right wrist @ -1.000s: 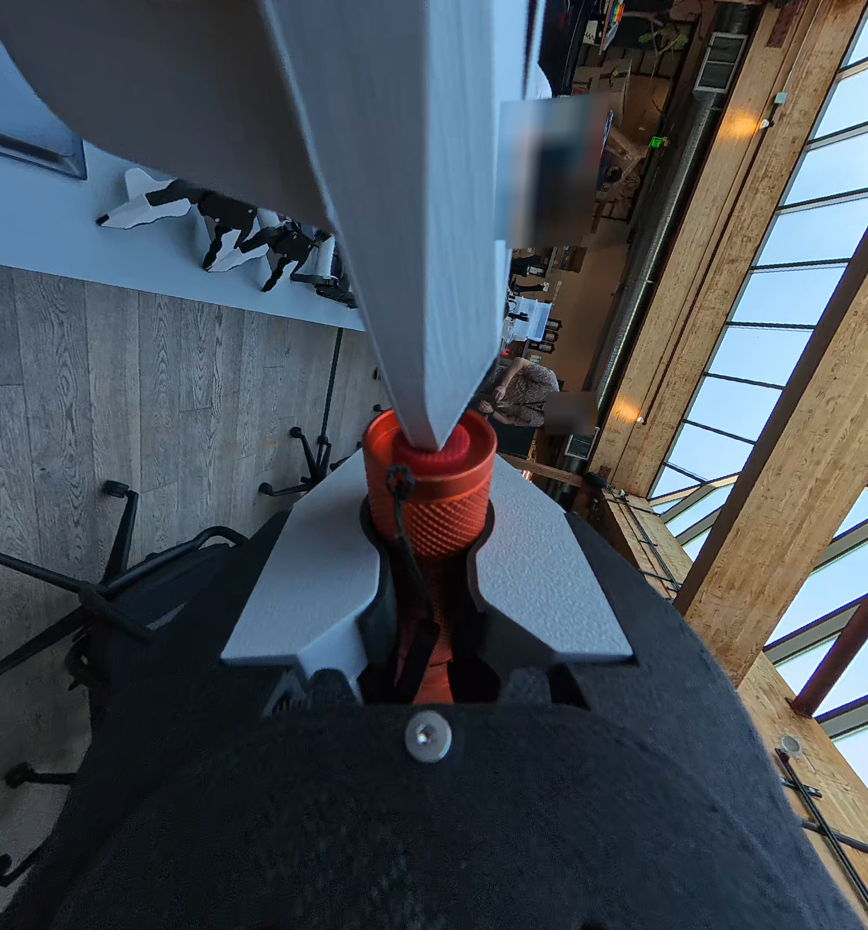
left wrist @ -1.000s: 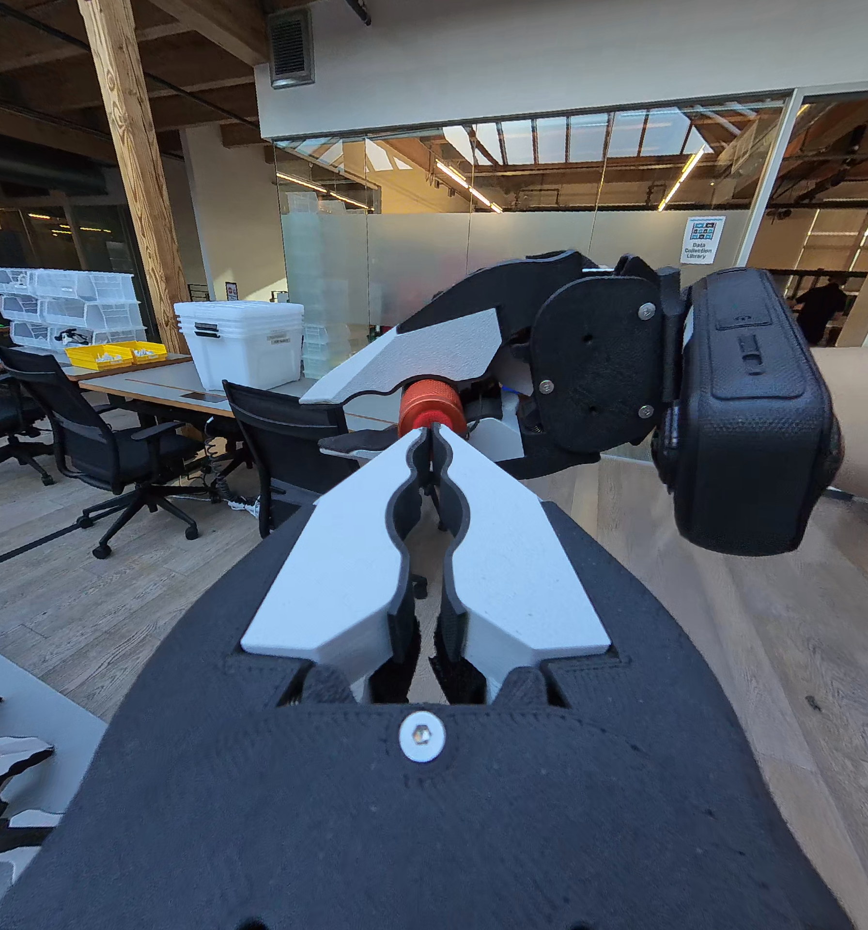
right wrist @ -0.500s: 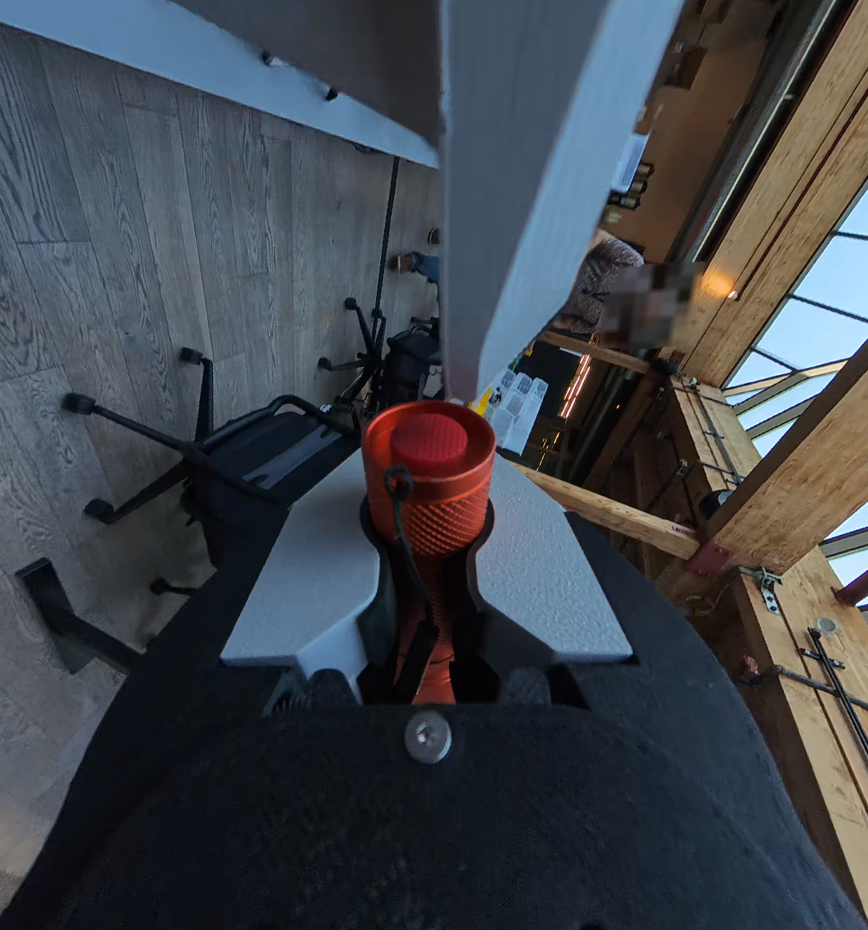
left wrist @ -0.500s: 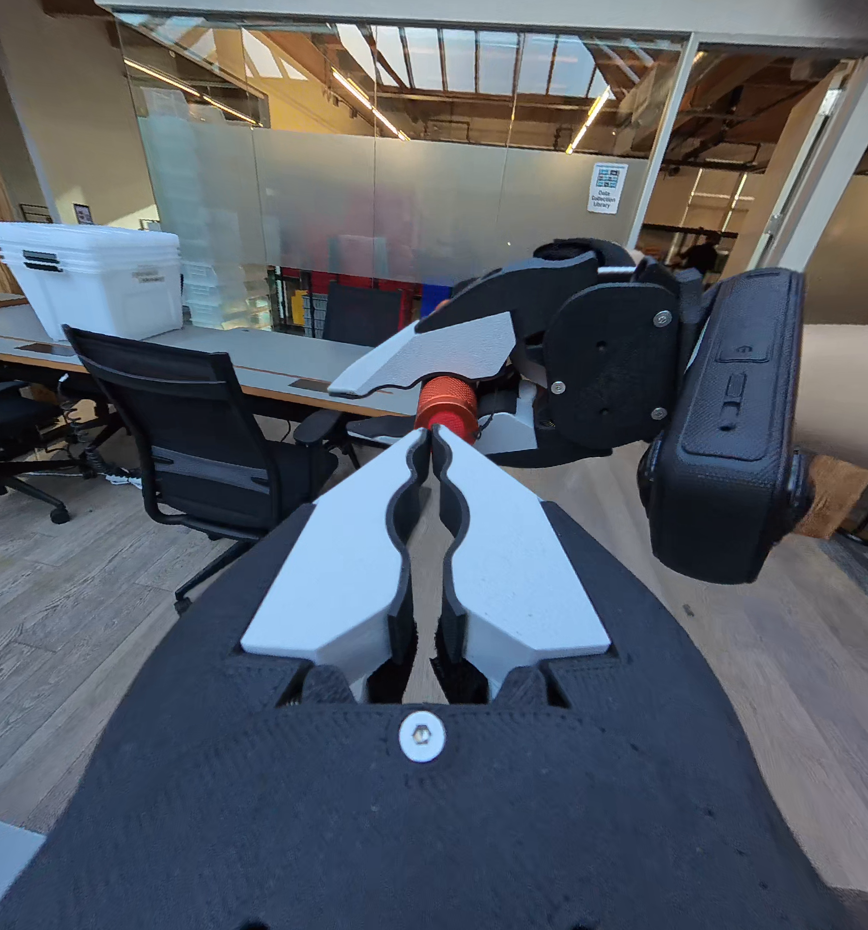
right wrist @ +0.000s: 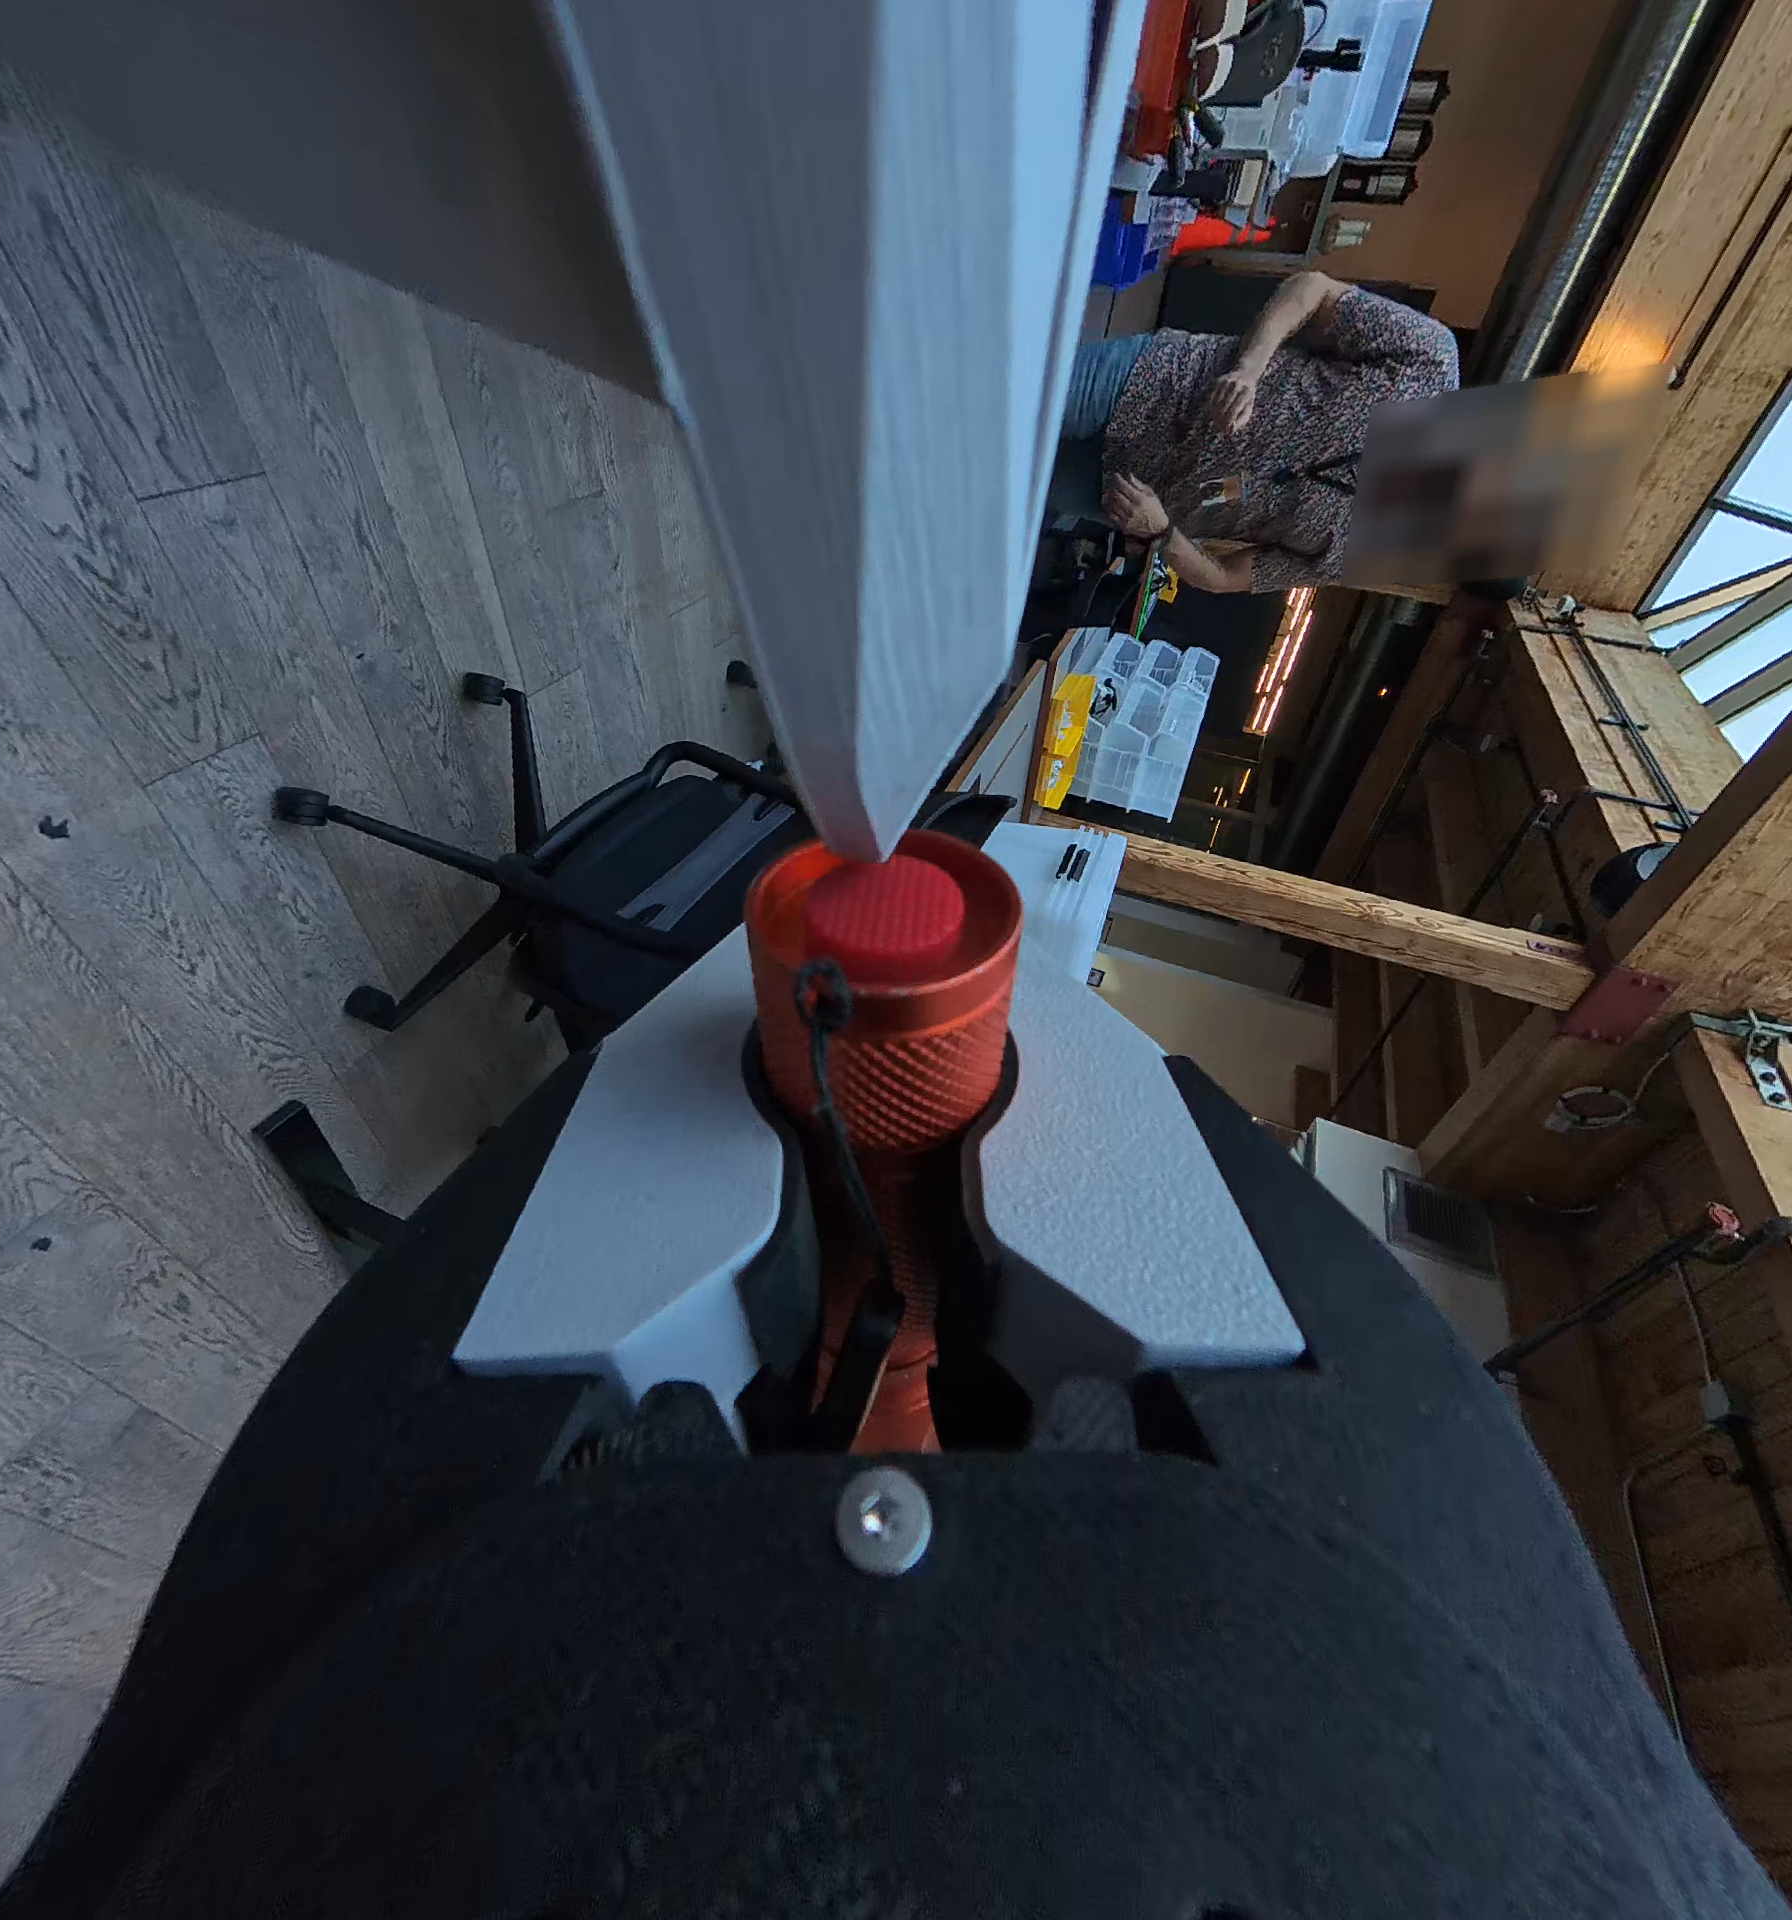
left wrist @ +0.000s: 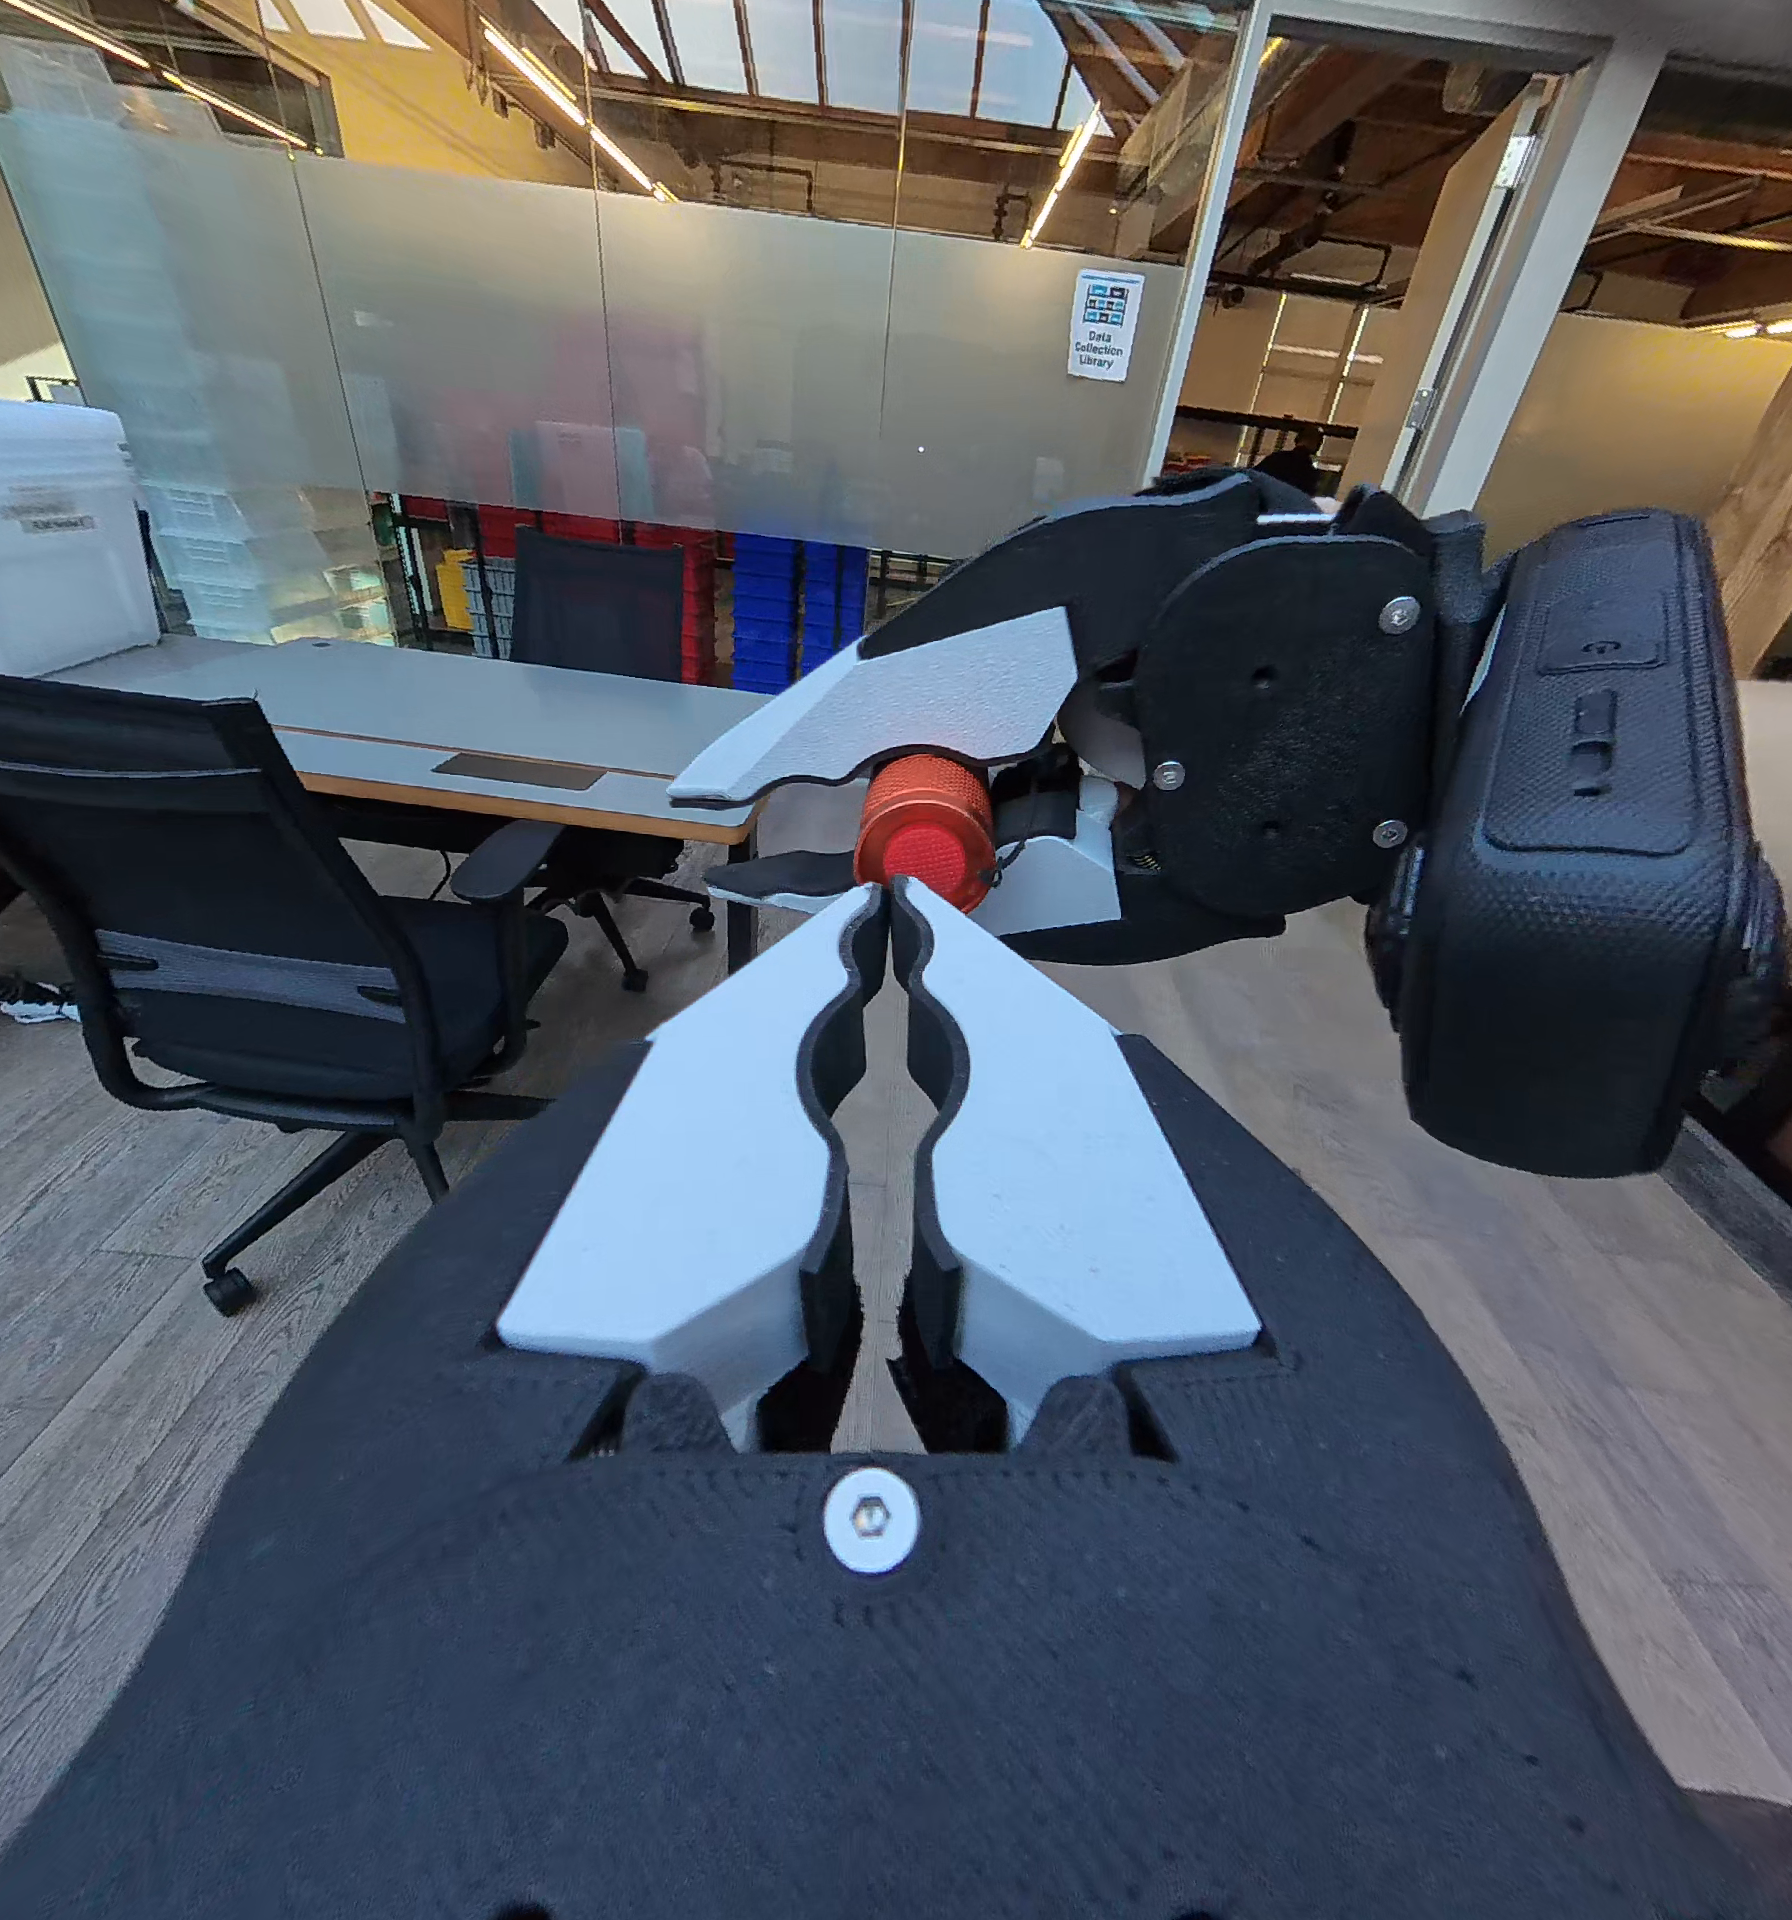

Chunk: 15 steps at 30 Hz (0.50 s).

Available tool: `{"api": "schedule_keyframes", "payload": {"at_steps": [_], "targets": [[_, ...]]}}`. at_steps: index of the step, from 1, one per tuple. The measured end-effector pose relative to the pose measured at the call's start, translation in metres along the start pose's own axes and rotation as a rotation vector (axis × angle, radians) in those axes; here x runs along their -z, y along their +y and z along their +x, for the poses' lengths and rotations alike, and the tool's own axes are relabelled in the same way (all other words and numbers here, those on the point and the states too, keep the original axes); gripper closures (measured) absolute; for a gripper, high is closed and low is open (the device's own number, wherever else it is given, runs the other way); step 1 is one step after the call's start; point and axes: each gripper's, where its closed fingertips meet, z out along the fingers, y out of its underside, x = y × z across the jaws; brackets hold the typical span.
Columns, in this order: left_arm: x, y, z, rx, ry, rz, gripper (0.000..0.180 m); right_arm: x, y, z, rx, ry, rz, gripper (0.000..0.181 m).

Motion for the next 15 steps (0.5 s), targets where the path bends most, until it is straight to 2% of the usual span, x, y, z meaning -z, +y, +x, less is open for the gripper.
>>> {"api": "schedule_keyframes", "payload": {"at_steps": [4,7,10,15], "targets": [[-0.001,0.005,0.004,0.002,0.018,-0.016,0.18,0.002,0.0,-0.008,-0.034,-0.006,0.0,0.161],[0.008,0.014,0.003,0.004,0.003,-0.038,0.18,-0.003,-0.007,-0.024,-0.162,-0.036,0.057,0.161],[0.033,0.029,-0.004,0.038,-0.031,-0.059,0.18,-0.013,-0.042,-0.066,-0.37,-0.108,0.208,0.161],[0.088,0.055,-0.029,0.099,-0.142,-0.106,0.18,-0.026,-0.142,-0.144,-0.731,-0.248,0.559,0.161]]}}
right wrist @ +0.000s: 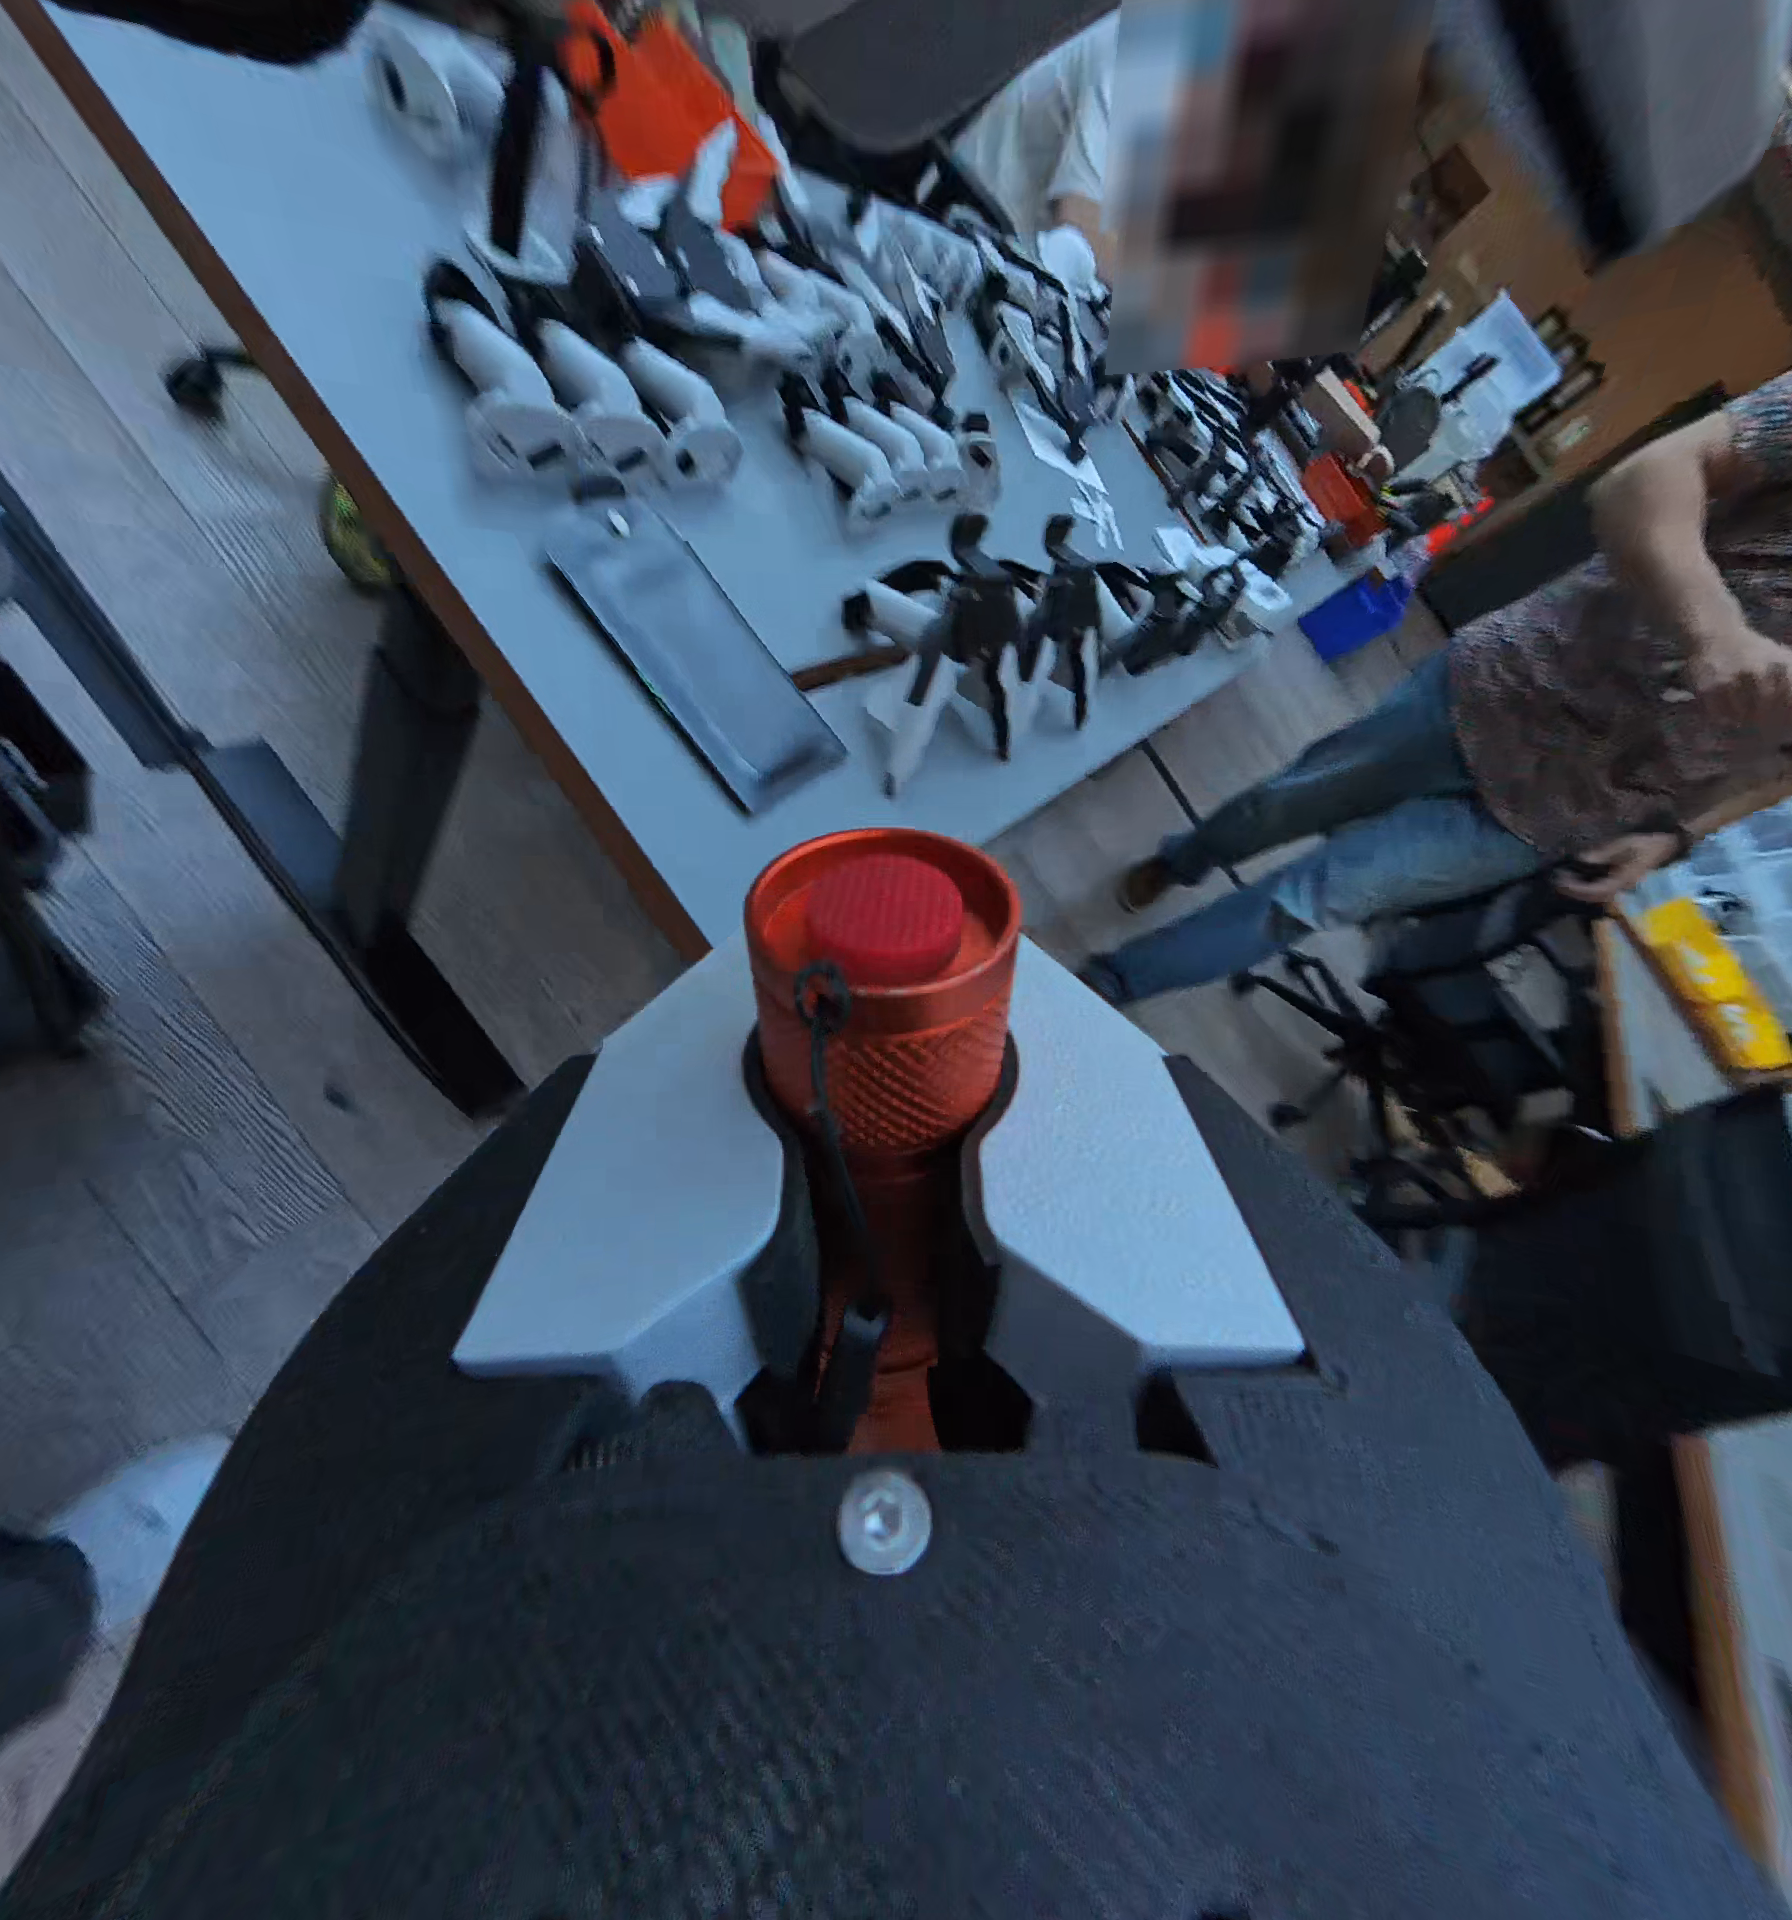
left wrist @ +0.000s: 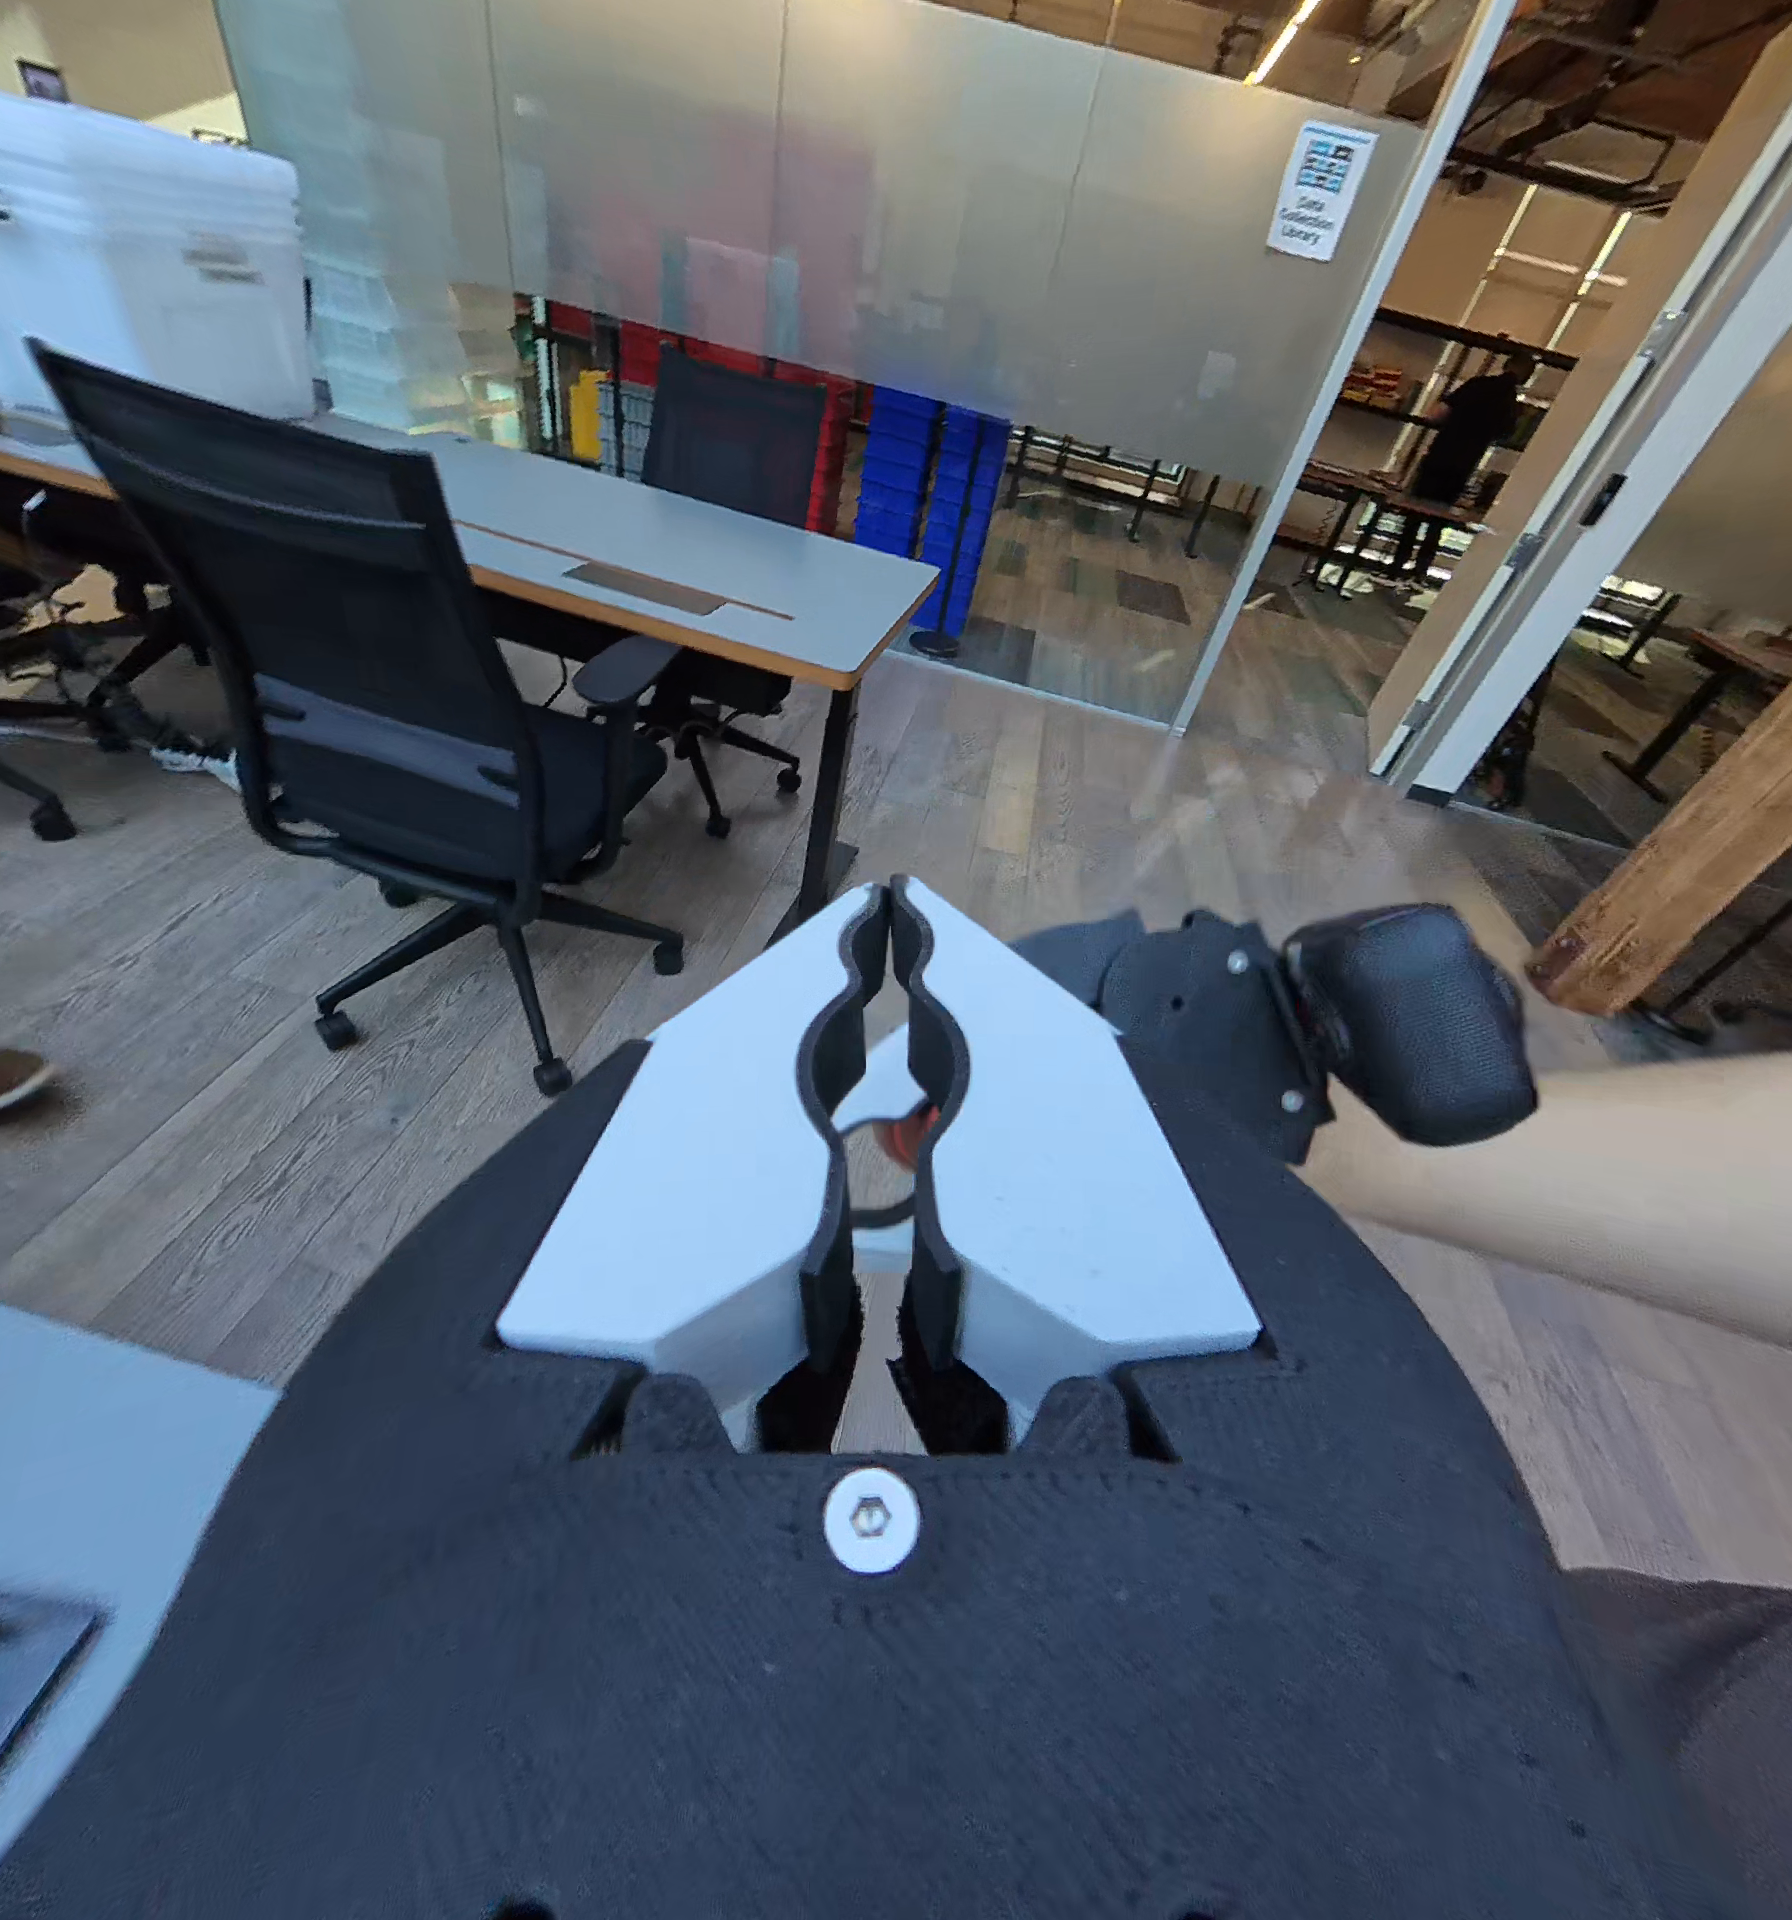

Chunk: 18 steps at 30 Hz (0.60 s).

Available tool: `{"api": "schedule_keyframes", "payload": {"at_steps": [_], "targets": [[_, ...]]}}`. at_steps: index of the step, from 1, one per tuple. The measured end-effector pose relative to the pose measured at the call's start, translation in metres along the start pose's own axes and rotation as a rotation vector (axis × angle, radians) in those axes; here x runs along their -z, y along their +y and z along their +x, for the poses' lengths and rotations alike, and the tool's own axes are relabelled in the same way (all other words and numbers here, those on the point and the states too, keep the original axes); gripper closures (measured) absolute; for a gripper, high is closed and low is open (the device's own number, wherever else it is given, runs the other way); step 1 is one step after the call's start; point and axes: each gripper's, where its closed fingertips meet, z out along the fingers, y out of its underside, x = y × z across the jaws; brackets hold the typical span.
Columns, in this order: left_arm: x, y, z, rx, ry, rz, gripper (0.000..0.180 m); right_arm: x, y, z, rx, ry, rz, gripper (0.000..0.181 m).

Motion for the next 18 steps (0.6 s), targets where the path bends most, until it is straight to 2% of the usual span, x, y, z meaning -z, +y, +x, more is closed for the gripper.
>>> {"api": "schedule_keyframes", "payload": {"at_steps": [4,10,13,18], "targets": [[0.041,0.022,-0.025,0.001,-0.12,-0.067,0.18,-0.05,-0.01,-0.072,-0.328,-0.126,0.199,0.162],[0.104,0.064,-0.05,0.014,-0.228,-0.287,0.18,-0.09,-0.043,-0.131,-0.481,-0.281,0.33,0.161],[0.121,0.091,-0.039,0.062,-0.16,-0.511,0.18,-0.098,-0.054,-0.141,-0.485,-0.323,0.357,0.161],[0.125,0.124,-0.035,0.034,-0.146,-0.837,0.18,-0.11,-0.068,-0.15,-0.479,-0.356,0.388,0.161]]}}
